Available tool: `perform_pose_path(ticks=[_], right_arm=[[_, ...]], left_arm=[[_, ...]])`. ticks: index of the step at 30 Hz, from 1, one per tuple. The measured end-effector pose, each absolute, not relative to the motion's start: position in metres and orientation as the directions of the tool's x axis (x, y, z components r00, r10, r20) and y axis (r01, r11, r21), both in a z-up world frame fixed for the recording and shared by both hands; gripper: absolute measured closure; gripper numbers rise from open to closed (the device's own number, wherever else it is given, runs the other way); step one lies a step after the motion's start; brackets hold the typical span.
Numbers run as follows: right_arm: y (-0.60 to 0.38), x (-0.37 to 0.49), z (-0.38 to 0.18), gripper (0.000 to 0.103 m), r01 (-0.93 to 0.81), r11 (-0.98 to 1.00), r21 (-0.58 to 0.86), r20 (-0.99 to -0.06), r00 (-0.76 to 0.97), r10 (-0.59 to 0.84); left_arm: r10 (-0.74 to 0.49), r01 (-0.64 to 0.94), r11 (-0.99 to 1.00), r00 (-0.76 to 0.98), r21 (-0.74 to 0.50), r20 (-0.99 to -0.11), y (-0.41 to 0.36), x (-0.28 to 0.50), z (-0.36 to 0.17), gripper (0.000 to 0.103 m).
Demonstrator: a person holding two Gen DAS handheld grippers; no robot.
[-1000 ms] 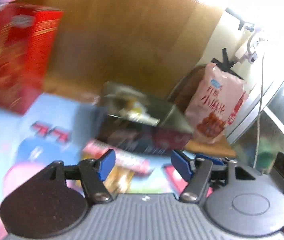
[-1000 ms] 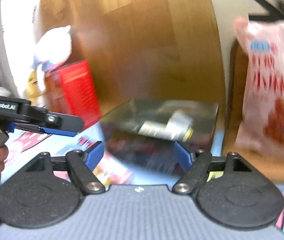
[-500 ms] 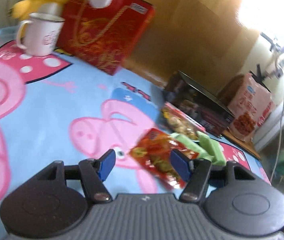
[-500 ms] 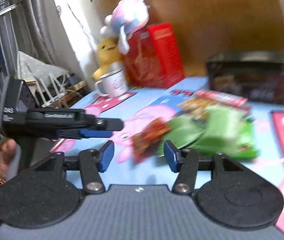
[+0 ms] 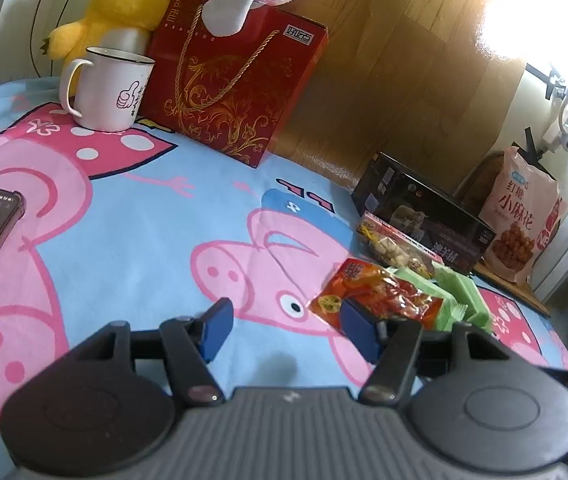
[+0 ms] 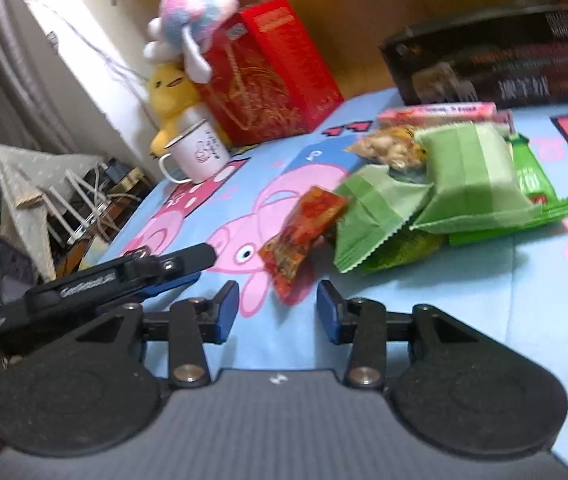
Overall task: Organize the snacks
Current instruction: 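Lower the left gripper onto the red-orange snack packet and close it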
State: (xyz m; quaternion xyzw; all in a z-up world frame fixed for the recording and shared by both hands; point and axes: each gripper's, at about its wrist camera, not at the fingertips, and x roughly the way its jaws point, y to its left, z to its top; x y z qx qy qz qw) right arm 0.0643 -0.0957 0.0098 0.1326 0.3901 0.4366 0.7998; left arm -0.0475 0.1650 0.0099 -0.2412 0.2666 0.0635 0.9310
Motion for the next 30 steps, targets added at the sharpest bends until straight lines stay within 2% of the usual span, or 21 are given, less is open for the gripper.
perform_pose_path(ticks=[3,5,7,9,21,26,30], right_arm=[[-0.092,0.068,0.009,0.058,-0.580,0.588,0.564,-0.503,0.323,0.802],[-0.089,0.071,0.008,0.066,-0.573,0.589,0.570,-0.506,0.320,0.801],[-0.086,0.074,0.005,0.083,-0.564,0.587,0.581,-0.512,0.308,0.802],[-0.084,0.078,0.002,0.088,-0.550,0.584,0.598,-0.517,0.291,0.805],[-0.124,0.052,0.013,0.093,-0.621,0.501,0.602,-0.515,0.178,0.839],[-0.167,0.033,0.011,0.093,-0.606,0.528,0.594,-0.539,0.188,0.821],[-0.211,0.015,0.011,0.093,-0.571,0.570,0.590,-0.539,0.248,0.805]], left_arm=[[-0.016,-0.244,0.872,0.852,-0.424,-0.523,0.166,-0.048,0.009,0.042],[-0.019,-0.243,0.871,0.853,-0.428,-0.522,0.166,-0.048,0.009,0.042],[-0.018,-0.242,0.871,0.853,-0.426,-0.522,0.166,-0.047,0.009,0.042],[-0.017,-0.243,0.872,0.853,-0.425,-0.522,0.165,-0.047,0.009,0.042],[-0.014,-0.237,0.884,0.849,-0.404,-0.529,0.162,-0.046,0.010,0.042],[-0.092,-0.150,0.910,0.836,-0.386,-0.542,0.143,-0.043,0.013,0.044],[-0.255,0.005,0.910,0.795,-0.413,-0.550,0.099,-0.036,0.014,0.044]])
